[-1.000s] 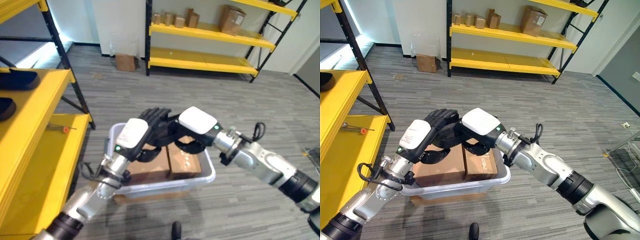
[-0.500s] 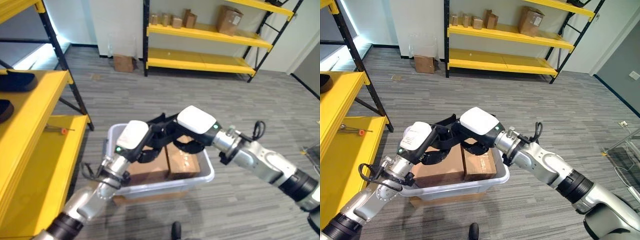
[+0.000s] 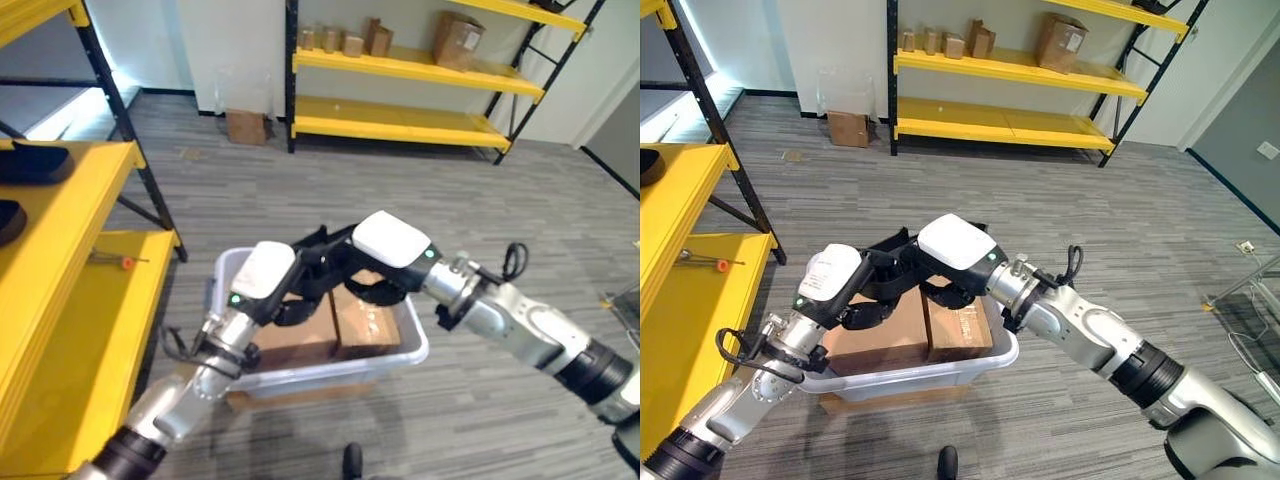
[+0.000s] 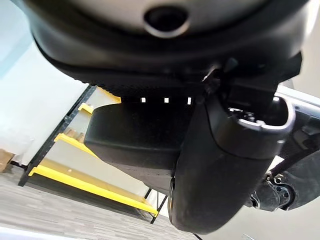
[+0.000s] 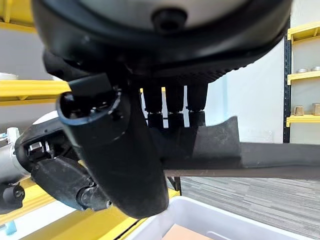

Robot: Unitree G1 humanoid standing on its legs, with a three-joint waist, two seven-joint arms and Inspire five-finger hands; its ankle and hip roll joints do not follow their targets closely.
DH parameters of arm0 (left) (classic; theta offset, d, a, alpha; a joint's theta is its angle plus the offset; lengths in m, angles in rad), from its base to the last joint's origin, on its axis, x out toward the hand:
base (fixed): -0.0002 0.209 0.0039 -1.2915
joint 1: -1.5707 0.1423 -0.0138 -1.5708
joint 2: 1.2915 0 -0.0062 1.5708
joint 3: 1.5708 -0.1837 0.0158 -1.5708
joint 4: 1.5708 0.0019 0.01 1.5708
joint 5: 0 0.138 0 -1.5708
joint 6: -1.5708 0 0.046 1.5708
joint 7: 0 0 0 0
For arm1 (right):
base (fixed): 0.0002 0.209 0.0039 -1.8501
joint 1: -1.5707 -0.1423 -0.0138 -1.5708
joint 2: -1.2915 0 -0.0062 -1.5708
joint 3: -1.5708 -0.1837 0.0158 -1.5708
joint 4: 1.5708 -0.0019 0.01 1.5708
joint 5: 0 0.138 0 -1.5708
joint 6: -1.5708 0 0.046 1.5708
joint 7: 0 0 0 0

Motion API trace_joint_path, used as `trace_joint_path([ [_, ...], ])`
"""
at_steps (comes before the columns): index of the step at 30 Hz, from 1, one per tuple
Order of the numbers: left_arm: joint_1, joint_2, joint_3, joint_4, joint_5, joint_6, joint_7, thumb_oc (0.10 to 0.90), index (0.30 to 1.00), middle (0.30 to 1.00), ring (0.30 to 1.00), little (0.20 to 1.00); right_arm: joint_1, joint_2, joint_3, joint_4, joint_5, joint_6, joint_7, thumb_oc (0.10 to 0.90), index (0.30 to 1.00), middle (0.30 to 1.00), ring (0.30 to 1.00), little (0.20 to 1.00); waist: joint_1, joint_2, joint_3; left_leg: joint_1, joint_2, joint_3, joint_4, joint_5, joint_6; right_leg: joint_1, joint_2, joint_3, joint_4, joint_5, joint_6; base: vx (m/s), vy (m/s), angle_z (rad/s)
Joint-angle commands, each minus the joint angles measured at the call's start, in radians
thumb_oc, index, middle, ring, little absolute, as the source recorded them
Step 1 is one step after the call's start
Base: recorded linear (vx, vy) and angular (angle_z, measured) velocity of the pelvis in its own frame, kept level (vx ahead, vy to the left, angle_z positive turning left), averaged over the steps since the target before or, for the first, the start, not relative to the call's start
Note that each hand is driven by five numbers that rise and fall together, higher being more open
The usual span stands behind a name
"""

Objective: Move parts from the plastic box to the shelf.

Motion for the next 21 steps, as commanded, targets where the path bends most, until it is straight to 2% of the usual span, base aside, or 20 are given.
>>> trace_joint_path([
  [1,-0.087,-0.036,0.041,-0.052,-0.044,-0.058,0.087,0.4,0.3,0.3,0.3,0.3,-0.056,0.006,-0.144,-0.052,0.086,-0.007,-0.078,0.9,1.0,1.0,1.0,1.0,0.003,0.043,-0.082,0.004,0.034,-0.07,-0.009,-0.037,0.027,0.076,-0.081,-0.032,0.008,-0.1,0.12,0.0,0.0,0.0],
  [5,-0.072,-0.032,0.059,-0.055,-0.037,-0.057,0.086,0.4,0.3,0.3,0.3,0.3,-0.013,0.003,-0.179,-0.069,0.099,-0.01,-0.075,0.9,1.0,1.0,1.0,1.0,0.002,0.046,-0.08,0.003,0.035,-0.069,-0.009,-0.036,0.026,0.075,-0.08,-0.032,0.009,-0.101,0.12,0.0,0.0,0.0],
  [10,-0.015,-0.011,0.145,-0.061,-0.015,-0.054,0.104,0.4,0.3,0.3,0.3,0.3,0.15,-0.03,-0.321,-0.144,0.123,-0.029,-0.081,0.9,1.0,1.0,1.0,1.0,-0.006,0.062,-0.075,-0.005,0.035,-0.069,-0.009,-0.033,0.024,0.068,-0.079,-0.032,0.006,-0.102,0.12,0.0,0.0,0.0],
  [12,-0.003,-0.008,0.156,-0.061,-0.011,-0.054,0.107,0.4,0.3,0.3,0.3,0.3,0.177,-0.035,-0.342,-0.153,0.123,-0.03,-0.08,0.9,1.0,1.0,1.0,1.0,-0.007,0.064,-0.076,-0.006,0.036,-0.069,-0.009,-0.033,0.023,0.068,-0.078,-0.033,0.006,-0.102,0.12,0.01,-0.02,-0.01],
  [13,0.041,0.003,0.215,-0.061,0.0,-0.052,0.121,0.4,0.3,0.3,0.3,0.3,0.264,-0.049,-0.418,-0.182,0.129,-0.04,-0.081,0.9,1.0,1.0,1.0,1.0,-0.01,0.073,-0.072,-0.01,0.039,-0.069,-0.009,-0.029,0.019,0.064,-0.074,-0.031,0.005,-0.105,0.118,0.02,-0.055,0.0],
  [18,0.086,0.015,0.279,-0.061,0.016,-0.044,0.142,0.4,0.3,0.3,0.3,0.3,0.324,-0.043,-0.461,-0.198,0.137,-0.047,-0.079,0.9,1.0,1.0,1.0,1.0,-0.007,0.079,-0.068,-0.013,0.047,-0.07,-0.009,-0.025,0.014,0.065,-0.066,-0.03,0.005,-0.112,0.113,0.01,-0.038,0.0],
  [21,0.13,0.012,0.329,-0.066,0.023,-0.038,0.156,0.4,0.3,0.3,0.3,0.3,0.364,-0.029,-0.483,-0.204,0.145,-0.052,-0.069,0.9,1.0,1.0,1.0,1.0,-0.002,0.087,-0.062,-0.015,0.066,-0.078,-0.008,-0.024,0.003,0.074,-0.053,-0.042,0.012,-0.137,0.107,0.04,-0.103,0.02],
])
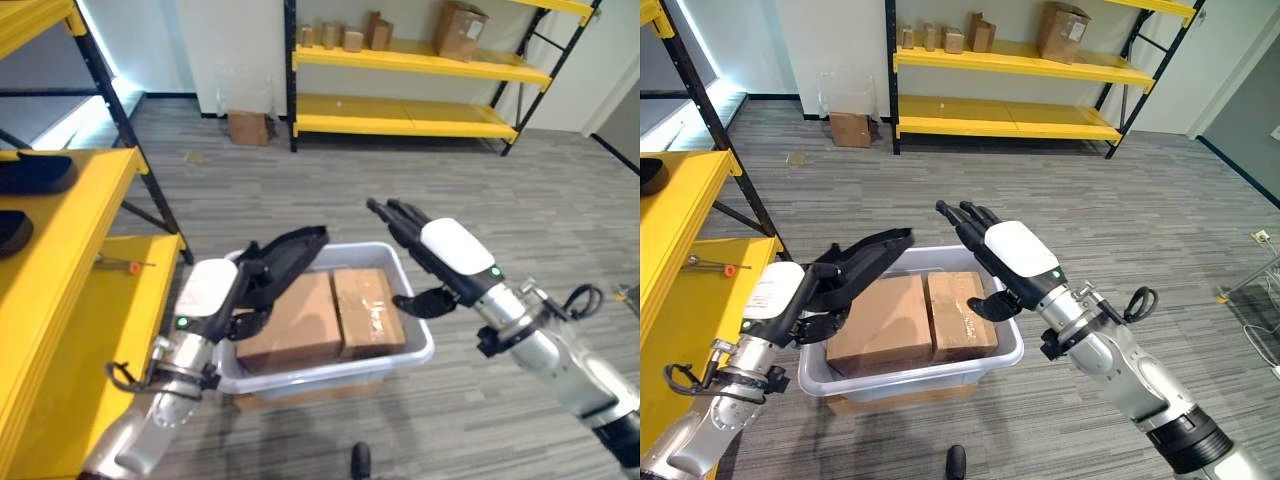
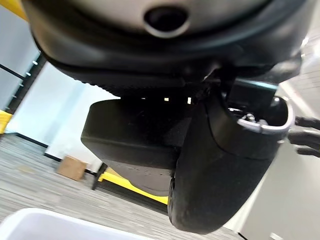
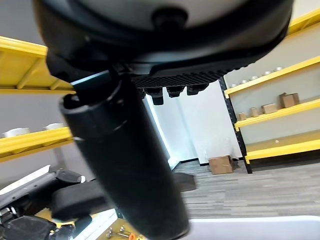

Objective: Move parts from the plastic box to the shelf.

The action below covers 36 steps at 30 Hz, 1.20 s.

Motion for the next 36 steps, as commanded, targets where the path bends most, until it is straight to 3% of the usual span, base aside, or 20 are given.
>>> trace_joint_path([
  [1,-0.121,0.013,0.058,-0.058,0.016,-0.053,0.135,0.4,0.3,0.3,0.3,0.3,-0.08,-0.012,-0.102,-0.051,0.074,-0.041,-0.063,0.9,1.0,1.0,1.0,1.0,0.0,0.034,-0.058,-0.015,0.049,-0.082,-0.004,-0.006,0.006,0.075,-0.064,-0.039,0.028,-0.11,0.098,0.05,-0.074,0.09],
  [4,-0.086,0.0,0.1,-0.07,0.015,-0.049,0.156,0.4,0.3,0.3,0.3,0.3,-0.08,0.003,-0.102,-0.05,0.084,-0.043,-0.06,0.9,1.0,1.0,1.0,1.0,0.01,0.041,-0.044,-0.02,0.07,-0.106,0.012,-0.012,-0.001,0.07,-0.052,-0.058,0.082,-0.153,0.083,0.03,-0.118,0.12],
  [6,-0.06,0.0,0.131,-0.089,0.013,-0.045,0.173,0.4,0.3,0.3,0.3,0.3,-0.111,0.009,-0.091,-0.057,0.106,-0.048,-0.059,0.9,1.0,1.0,1.0,1.0,0.038,0.046,-0.014,-0.039,0.093,-0.129,0.04,-0.008,-0.007,0.046,-0.037,-0.082,0.153,-0.195,0.066,-0.04,-0.17,0.22],
  [7,-0.057,-0.001,0.138,-0.093,0.012,-0.044,0.171,0.4,0.3,0.3,0.3,0.3,-0.12,0.01,-0.086,-0.053,0.107,-0.048,-0.06,0.9,1.0,1.0,1.0,1.0,0.03,0.046,-0.013,-0.046,0.095,-0.135,0.046,-0.01,-0.01,0.038,-0.037,-0.087,0.168,-0.203,0.063,-0.13,-0.226,0.25],
  [8,-0.054,-0.002,0.144,-0.106,0.005,-0.047,0.176,0.4,0.3,0.3,0.3,0.3,-0.148,0.019,-0.076,-0.053,0.12,-0.051,-0.064,0.9,1.0,1.0,1.0,1.0,0.056,0.045,0.011,-0.078,0.108,-0.161,0.06,0.012,-0.018,0.024,-0.029,-0.112,0.191,-0.215,0.047,-0.11,-0.219,0.33],
  [12,-0.063,-0.002,0.133,-0.139,0.005,-0.049,0.179,0.4,0.3,0.3,0.3,0.3,-0.234,0.035,-0.034,-0.039,0.135,-0.052,-0.084,0.9,1.0,1.0,1.0,1.0,0.098,0.052,0.027,-0.153,0.127,-0.263,0.036,0.112,-0.068,0.031,-0.01,-0.217,0.168,-0.237,0.025,-0.08,-0.213,0.79],
  [14,-0.06,-0.004,0.133,-0.167,0.001,-0.06,0.183,0.4,0.3,0.3,0.3,0.3,-0.257,0.037,-0.018,-0.037,0.138,-0.057,-0.095,0.9,1.0,1.0,1.0,1.0,0.135,0.065,0.041,-0.199,0.107,-0.338,0.029,0.172,-0.088,0.051,-0.007,-0.274,0.123,-0.23,0.02,-0.12,-0.135,0.72],
  [15,-0.067,-0.004,0.132,-0.175,-0.006,-0.066,0.184,0.4,0.3,0.3,0.3,0.3,-0.268,0.034,-0.013,-0.037,0.142,-0.058,-0.098,0.9,1.0,1.0,1.0,1.0,0.142,0.064,0.052,-0.221,0.083,-0.358,0.061,0.174,-0.086,0.049,-0.017,-0.289,0.116,-0.218,0.019,-0.19,-0.054,1.12],
  [17,-0.082,-0.007,0.13,-0.175,-0.013,-0.069,0.182,0.4,0.3,0.3,0.3,0.3,-0.278,0.03,0.003,-0.022,0.141,-0.053,-0.097,0.9,1.0,1.0,1.0,1.0,0.141,0.053,0.065,-0.24,0.066,-0.278,0.197,0.138,-0.06,0.032,-0.053,-0.326,0.105,-0.192,0.014,-0.25,0.019,1.19],
  [18,-0.089,-0.015,0.133,-0.181,-0.007,-0.067,0.183,0.4,0.3,0.3,0.3,0.3,-0.264,0.025,-0.001,-0.021,0.119,-0.049,-0.103,0.9,1.0,1.0,1.0,1.0,0.118,0.051,0.054,-0.213,0.107,-0.153,0.227,0.126,-0.041,0.017,-0.065,-0.36,0.09,-0.185,0.009,-0.18,0.022,0.53],
  [19,-0.087,-0.016,0.132,-0.182,-0.007,-0.067,0.183,0.4,0.3,0.3,0.3,0.3,-0.262,0.025,-0.001,-0.022,0.117,-0.049,-0.103,0.9,1.0,1.0,1.0,1.0,0.122,0.052,0.052,-0.212,0.109,-0.148,0.228,0.123,-0.041,0.017,-0.063,-0.356,0.089,-0.184,0.009,-0.12,0.034,0.4],
  [20,-0.107,-0.031,0.132,-0.178,-0.004,-0.067,0.184,0.4,0.3,0.3,0.3,0.3,-0.209,0.029,-0.029,-0.022,0.104,-0.045,-0.111,0.9,1.0,1.0,1.0,1.0,0.082,0.059,0.034,-0.156,0.165,-0.03,0.253,0.104,-0.051,0.012,-0.067,-0.38,0.083,-0.2,0.013,-0.04,0.048,0.66],
  [21,-0.113,-0.037,0.135,-0.177,0.0,-0.067,0.188,0.4,0.3,0.3,0.3,0.3,-0.171,0.032,-0.06,-0.027,0.097,-0.044,-0.119,0.9,1.0,1.0,1.0,1.0,0.066,0.065,0.026,-0.126,0.195,0.032,0.268,0.105,-0.061,0.008,-0.075,-0.409,0.09,-0.199,0.012,-0.04,0.043,1.11],
  [22,-0.113,-0.035,0.13,-0.178,0.0,-0.067,0.188,0.4,0.3,0.3,0.3,0.3,-0.157,0.032,-0.07,-0.035,0.095,-0.044,-0.118,0.9,1.0,1.0,1.0,1.0,0.069,0.067,0.025,-0.123,0.198,0.031,0.267,0.103,-0.063,0.011,-0.072,-0.411,0.092,-0.203,0.012,-0.07,0.134,1.51],
  [23,-0.119,-0.043,0.135,-0.175,0.004,-0.071,0.191,0.4,0.3,0.3,0.3,0.3,-0.095,0.044,-0.117,-0.029,0.089,-0.04,-0.129,0.9,1.0,1.0,1.0,1.0,0.042,0.087,0.007,-0.074,0.21,0.086,0.212,0.084,-0.078,0.0,-0.091,-0.462,0.11,-0.202,0.02,-0.03,0.117,1.39],
  [27,-0.12,-0.053,0.117,-0.179,0.023,-0.068,0.19,0.4,0.3,0.3,0.3,0.3,0.006,0.055,-0.203,-0.053,0.081,-0.032,-0.133,0.9,1.0,1.0,1.0,1.0,0.026,0.106,-0.02,-0.053,0.187,0.109,0.07,0.042,-0.07,0.011,-0.14,-0.511,0.14,-0.175,0.056,-0.04,0.222,0.91],
  [28,-0.106,-0.055,0.123,-0.179,0.04,-0.067,0.192,0.4,0.3,0.3,0.3,0.3,0.038,0.072,-0.232,-0.052,0.08,-0.032,-0.137,0.9,1.0,1.0,1.0,1.0,0.037,0.113,-0.029,-0.055,0.15,0.082,0.032,0.006,-0.049,0.016,-0.169,-0.517,0.135,-0.146,0.077,-0.04,0.27,0.9],
  [33,-0.075,-0.044,0.141,-0.198,0.067,-0.066,0.199,0.4,0.3,0.3,0.3,0.3,0.07,0.112,-0.25,-0.067,0.078,-0.031,-0.126,0.9,1.0,1.0,1.0,1.0,0.062,0.089,-0.034,-0.071,0.073,0.053,0.038,-0.031,-0.006,0.044,-0.245,-0.536,0.122,-0.078,0.123,-0.03,0.248,0.58],
  [35,-0.066,-0.036,0.157,-0.2,0.089,-0.058,0.213,0.4,0.3,0.3,0.3,0.3,0.073,0.14,-0.244,-0.062,0.065,-0.028,-0.123,0.9,1.0,1.0,1.0,1.0,0.088,0.077,-0.034,-0.074,0.009,0.024,0.032,-0.055,0.025,0.061,-0.293,-0.554,0.108,-0.034,0.155,-0.07,0.318,0.1],
  [36,-0.064,-0.035,0.157,-0.202,0.09,-0.058,0.214,0.4,0.3,0.3,0.3,0.3,0.072,0.142,-0.244,-0.061,0.063,-0.028,-0.124,0.9,1.0,1.0,1.0,1.0,0.086,0.074,-0.033,-0.074,0.004,0.023,0.032,-0.056,0.029,0.063,-0.298,-0.555,0.106,-0.03,0.159,-0.06,0.267,0.18],
])
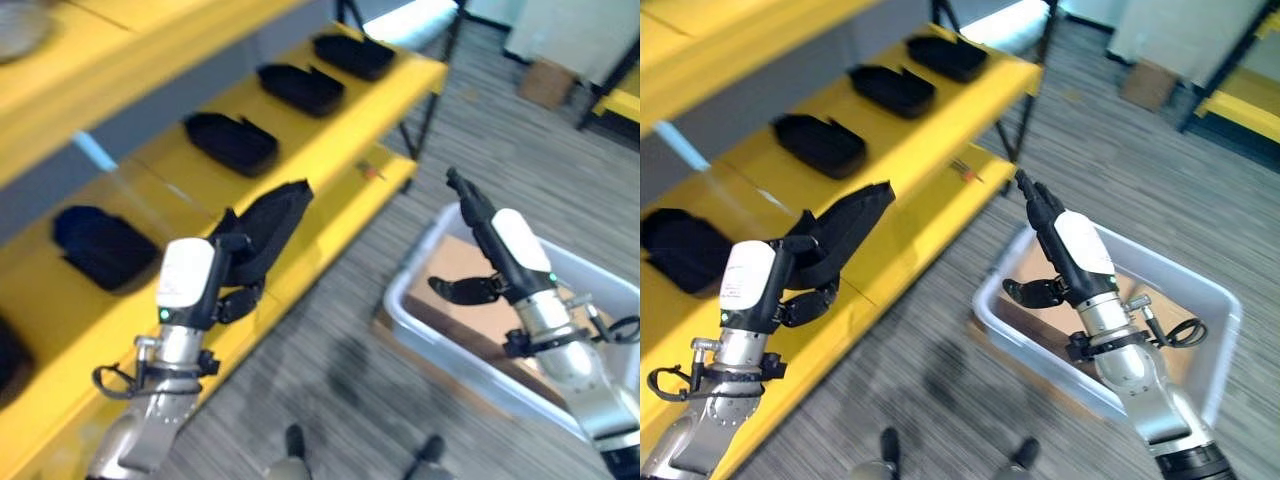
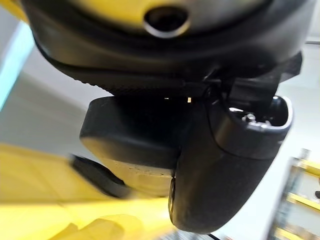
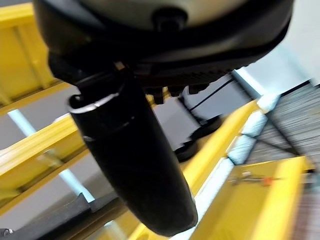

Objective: Move parts from the plastic box to the shelf.

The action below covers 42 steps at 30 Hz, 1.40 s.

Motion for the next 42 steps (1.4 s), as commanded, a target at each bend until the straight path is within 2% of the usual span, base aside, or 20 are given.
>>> trace_joint_path([
  [1,-0.062,0.045,0.077,-0.123,0.047,-0.051,0.127,0.4,0.3,0.3,0.3,0.3,-0.077,0.007,-0.026,-0.056,-0.023,-0.069,-0.058,0.9,1.0,1.0,1.0,1.0,-0.001,-0.037,-0.129,0.041,-0.028,-0.039,0.034,-0.156,0.043,0.015,0.009,-0.018,-0.013,-0.051,0.108,-0.05,0.263,0.37],
  [4,-0.07,0.069,0.091,-0.144,0.085,-0.045,0.145,0.4,0.3,0.3,0.3,0.3,-0.064,0.046,-0.014,-0.052,-0.06,-0.06,-0.057,0.9,1.0,1.0,1.0,1.0,0.018,-0.059,-0.135,0.046,-0.109,-0.072,0.034,-0.173,0.082,0.038,-0.059,-0.031,-0.021,0.001,0.15,-0.07,0.379,0.32],
  [8,-0.08,0.082,0.086,-0.151,0.099,-0.04,0.159,0.4,0.3,0.3,0.3,0.3,-0.062,0.072,-0.003,-0.048,-0.085,-0.054,-0.062,0.9,1.0,1.0,1.0,1.0,0.016,-0.065,-0.126,0.067,-0.136,-0.083,0.024,-0.173,0.103,0.037,-0.09,-0.033,0.028,0.001,0.154,-0.03,0.163,0.11],
  [10,-0.095,0.092,0.082,-0.16,0.101,-0.035,0.162,0.4,0.3,0.3,0.3,0.3,-0.069,0.082,0.007,-0.051,-0.091,-0.05,-0.065,0.9,1.0,1.0,1.0,1.0,-0.003,-0.067,-0.107,0.078,-0.137,-0.091,0.023,-0.172,0.111,0.018,-0.083,0.042,0.083,-0.003,0.151,-0.05,0.118,0.06],
  [11,-0.106,0.097,0.071,-0.155,0.097,-0.034,0.163,0.4,0.3,0.3,0.3,0.3,-0.071,0.083,0.012,-0.052,-0.093,-0.05,-0.062,0.9,1.0,1.0,1.0,1.0,-0.022,-0.066,-0.093,0.081,-0.136,-0.102,0.026,-0.169,0.119,-0.006,-0.051,0.138,0.127,-0.033,0.138,-0.15,0.093,0.11],
  [12,-0.118,0.094,0.056,-0.15,0.08,-0.041,0.157,0.4,0.3,0.3,0.3,0.3,-0.065,0.08,0.017,-0.054,-0.09,-0.052,-0.052,0.9,1.0,1.0,1.0,1.0,-0.041,-0.07,-0.081,0.068,-0.14,-0.101,0.035,-0.147,0.127,-0.044,0.016,0.255,0.181,-0.085,0.099,-0.14,0.088,0.22],
  [13,-0.118,0.091,0.049,-0.15,0.067,-0.05,0.15,0.4,0.3,0.3,0.3,0.3,-0.056,0.08,0.018,-0.054,-0.085,-0.056,-0.044,0.9,1.0,1.0,1.0,1.0,-0.055,-0.071,-0.08,0.064,-0.143,-0.111,0.038,-0.14,0.134,-0.049,0.076,0.324,0.202,-0.128,0.083,-0.12,0.058,0.3],
  [16,-0.114,0.084,0.039,-0.152,0.028,-0.065,0.112,0.4,0.3,0.3,0.3,0.3,-0.02,0.07,0.001,-0.07,-0.061,-0.068,-0.017,0.9,1.0,1.0,1.0,1.0,-0.065,-0.072,-0.097,0.028,-0.153,-0.148,0.058,-0.113,0.144,-0.042,0.202,0.416,0.309,-0.269,0.024,-0.04,0.011,0.33],
  [19,-0.114,0.072,0.017,-0.143,0.001,-0.065,0.084,0.4,0.3,0.3,0.3,0.3,-0.012,0.057,-0.01,-0.069,-0.043,-0.075,-0.012,0.9,1.0,1.0,1.0,1.0,-0.084,-0.083,-0.125,0.004,-0.167,-0.191,0.057,-0.096,0.142,-0.029,0.308,0.531,0.303,-0.326,-0.002,-0.02,-0.072,0.43],
  [21,-0.114,0.069,0.014,-0.135,-0.003,-0.061,0.083,0.4,0.3,0.3,0.3,0.3,-0.023,0.058,-0.008,-0.074,-0.036,-0.079,-0.02,0.9,1.0,1.0,1.0,1.0,-0.077,-0.085,-0.129,-0.005,-0.17,-0.194,0.056,-0.09,0.137,-0.033,0.32,0.53,0.271,-0.329,-0.016,-0.08,-0.111,0.33],
  [22,-0.115,0.065,0.02,-0.129,-0.007,-0.058,0.081,0.4,0.3,0.3,0.3,0.3,-0.031,0.058,-0.006,-0.075,-0.032,-0.078,-0.027,0.9,1.0,1.0,1.0,1.0,-0.07,-0.092,-0.14,-0.028,-0.176,-0.203,0.056,-0.081,0.128,-0.001,0.319,0.524,0.153,-0.31,-0.018,-0.16,-0.216,0.24],
  [24,-0.11,0.061,0.018,-0.12,-0.009,-0.057,0.087,0.4,0.3,0.3,0.3,0.3,-0.054,0.05,0.003,-0.077,-0.021,-0.084,-0.031,0.9,1.0,1.0,1.0,1.0,-0.069,-0.089,-0.144,-0.055,-0.156,-0.209,0.054,-0.055,0.105,0.022,0.346,0.546,0.06,-0.29,-0.025,-0.17,-0.247,0.2],
  [33,-0.06,0.041,0.025,-0.141,-0.032,-0.064,0.077,0.4,0.3,0.3,0.3,0.3,-0.086,0.03,-0.002,-0.089,0.01,-0.092,-0.053,0.9,1.0,1.0,1.0,1.0,-0.04,-0.061,-0.112,-0.103,-0.146,-0.262,0.037,0.026,0.06,0.082,0.355,0.426,-0.046,-0.26,-0.049,-0.09,-0.129,0.25],
  [34,-0.071,0.038,0.021,-0.134,-0.032,-0.054,0.081,0.4,0.3,0.3,0.3,0.3,-0.092,0.009,-0.012,-0.085,0.008,-0.091,-0.066,0.9,1.0,1.0,1.0,1.0,-0.05,-0.052,-0.084,-0.146,-0.131,-0.192,0.078,0.038,0.041,0.08,0.336,0.366,-0.037,-0.262,-0.05,-0.18,-0.001,0.64],
  [36,-0.075,0.035,0.022,-0.135,-0.032,-0.056,0.081,0.4,0.3,0.3,0.3,0.3,-0.094,0.001,-0.015,-0.08,0.001,-0.087,-0.071,0.9,1.0,1.0,1.0,1.0,-0.057,-0.048,-0.078,-0.162,-0.116,-0.159,0.097,0.038,0.041,0.067,0.328,0.349,-0.029,-0.256,-0.049,-0.12,0.028,0.83],
  [37,-0.073,0.033,0.026,-0.135,-0.032,-0.057,0.085,0.4,0.3,0.3,0.3,0.3,-0.092,-0.002,-0.017,-0.082,-0.004,-0.086,-0.076,0.9,1.0,1.0,1.0,1.0,-0.062,-0.052,-0.073,-0.157,-0.086,-0.122,0.11,0.023,0.035,0.063,0.316,0.341,-0.021,-0.257,-0.047,-0.05,0.02,1.11],
  [39,-0.06,0.026,0.04,-0.142,-0.038,-0.07,0.094,0.4,0.3,0.3,0.3,0.3,-0.081,0.0,-0.018,-0.084,-0.007,-0.089,-0.079,0.9,1.0,1.0,1.0,1.0,-0.058,-0.061,-0.071,-0.132,-0.029,-0.121,0.143,-0.006,0.027,0.048,0.295,0.339,-0.003,-0.255,-0.048,-0.05,0.056,0.54],
  [40,-0.052,0.022,0.048,-0.144,-0.047,-0.073,0.102,0.4,0.3,0.3,0.3,0.3,-0.062,0.0,-0.025,-0.089,0.001,-0.094,-0.077,0.9,1.0,1.0,1.0,1.0,-0.065,-0.07,-0.073,-0.103,0.048,-0.123,0.162,-0.01,0.017,0.041,0.274,0.33,0.019,-0.264,-0.053,-0.03,0.062,-0.04],
  [41,-0.052,0.022,0.048,-0.145,-0.047,-0.073,0.102,0.4,0.3,0.3,0.3,0.3,-0.061,0.0,-0.026,-0.089,0.002,-0.094,-0.076,0.9,1.0,1.0,1.0,1.0,-0.066,-0.069,-0.072,-0.106,0.048,-0.124,0.161,-0.006,0.017,0.038,0.274,0.329,0.02,-0.262,-0.054,-0.03,0.091,0.01],
  [42,-0.056,0.023,0.049,-0.147,-0.05,-0.071,0.106,0.4,0.3,0.3,0.3,0.3,-0.054,-0.004,-0.029,-0.09,0.014,-0.098,-0.075,0.9,1.0,1.0,1.0,1.0,-0.071,-0.069,-0.073,-0.09,0.104,-0.121,0.164,0.02,0.008,0.028,0.267,0.321,0.042,-0.273,-0.057,0.01,0.089,0.33],
])
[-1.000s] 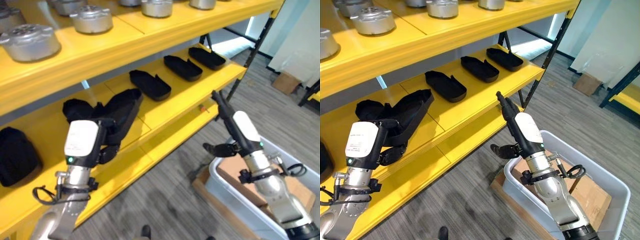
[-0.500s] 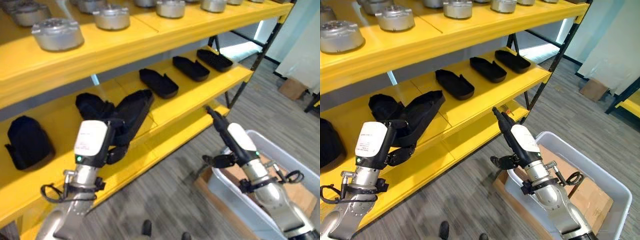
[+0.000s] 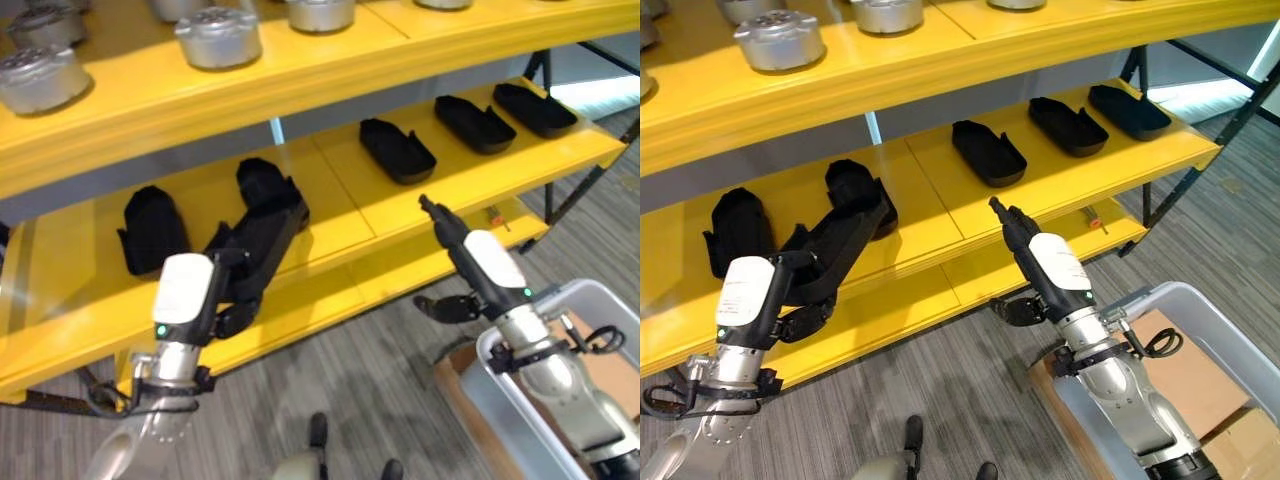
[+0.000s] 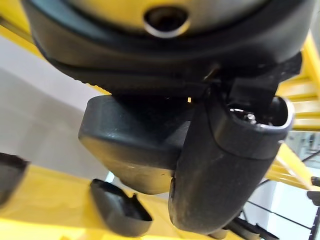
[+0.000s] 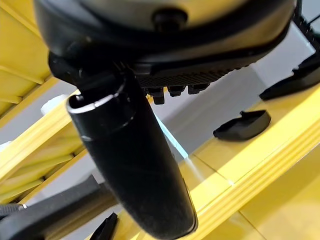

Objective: Move parts from the plastic box to the shelf.

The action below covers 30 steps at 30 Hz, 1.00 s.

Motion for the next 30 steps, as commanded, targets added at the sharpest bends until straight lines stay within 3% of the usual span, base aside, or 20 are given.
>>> trace_joint_path([
  [1,-0.11,0.025,0.056,-0.119,-0.063,-0.064,0.095,0.4,0.3,0.3,0.3,0.3,-0.087,-0.018,-0.064,-0.071,0.066,-0.078,-0.075,0.9,1.0,1.0,1.0,1.0,-0.053,0.009,-0.11,0.125,0.126,0.011,-0.116,0.099,0.018,-0.097,0.036,0.022,0.124,-0.086,0.022,0.03,0.277,0.37],
  [2,-0.115,0.026,0.059,-0.125,-0.068,-0.059,0.102,0.4,0.3,0.3,0.3,0.3,-0.07,-0.028,-0.077,-0.071,0.073,-0.077,-0.081,0.9,1.0,1.0,1.0,1.0,-0.065,0.025,-0.115,0.143,0.206,0.013,-0.135,0.188,-0.01,-0.11,0.016,0.002,0.159,-0.094,0.022,0.04,0.21,0.33],
  [4,-0.122,0.024,0.05,-0.124,-0.071,-0.054,0.106,0.4,0.3,0.3,0.3,0.3,-0.064,-0.028,-0.081,-0.066,0.073,-0.075,-0.089,0.9,1.0,1.0,1.0,1.0,-0.067,0.038,-0.115,0.157,0.228,-0.015,-0.153,0.228,-0.03,-0.129,0.009,-0.007,0.2,-0.113,0.021,0.02,0.203,0.22],
  [5,-0.114,0.023,0.059,-0.127,-0.072,-0.054,0.113,0.4,0.3,0.3,0.3,0.3,-0.058,-0.024,-0.089,-0.064,0.077,-0.073,-0.092,0.9,1.0,1.0,1.0,1.0,-0.061,0.05,-0.117,0.161,0.204,-0.07,-0.178,0.207,-0.029,-0.134,0.004,-0.003,0.223,-0.121,0.033,0.05,0.26,0.29],
  [7,-0.11,0.018,0.068,-0.132,-0.069,-0.049,0.112,0.4,0.3,0.3,0.3,0.3,-0.04,-0.028,-0.105,-0.072,0.071,-0.073,-0.087,0.9,1.0,1.0,1.0,1.0,-0.069,0.054,-0.129,0.17,0.195,-0.037,-0.197,0.158,-0.042,-0.125,-0.021,-0.013,0.244,-0.118,0.039,0.1,0.238,0.3],
  [9,-0.113,0.024,0.063,-0.135,-0.071,-0.059,0.107,0.4,0.3,0.3,0.3,0.3,-0.02,-0.014,-0.122,-0.072,0.065,-0.067,-0.089,0.9,1.0,1.0,1.0,1.0,-0.061,0.047,-0.136,0.169,0.156,-0.031,-0.181,0.072,-0.027,-0.097,-0.058,-0.027,0.242,-0.111,0.051,0.12,0.262,0.82],
  [14,-0.11,0.045,0.07,-0.144,-0.068,-0.055,0.104,0.4,0.3,0.3,0.3,0.3,0.016,0.012,-0.147,-0.077,0.054,-0.059,-0.085,0.9,1.0,1.0,1.0,1.0,-0.047,0.029,-0.154,0.188,0.094,-0.044,-0.186,0.016,-0.004,-0.045,-0.096,-0.051,0.199,-0.076,0.088,0.07,0.205,0.39],
  [22,-0.107,0.054,0.112,-0.161,-0.049,-0.039,0.129,0.4,0.3,0.3,0.3,0.3,0.025,0.045,-0.137,-0.077,0.021,-0.041,-0.074,0.9,1.0,1.0,1.0,1.0,-0.016,-0.01,-0.191,0.186,0.01,-0.075,-0.207,-0.029,0.029,0.002,-0.142,-0.081,0.109,-0.005,0.141,0.03,0.155,0.19],
  [30,-0.082,0.05,0.151,-0.171,-0.017,-0.024,0.151,0.4,0.3,0.3,0.3,0.3,-0.029,0.066,-0.091,-0.07,-0.008,-0.028,-0.059,0.9,1.0,1.0,1.0,1.0,0.011,-0.049,-0.206,0.187,-0.075,-0.066,-0.204,-0.065,0.081,-0.003,-0.214,-0.063,0.083,0.097,0.193,0.02,0.161,0.06],
])
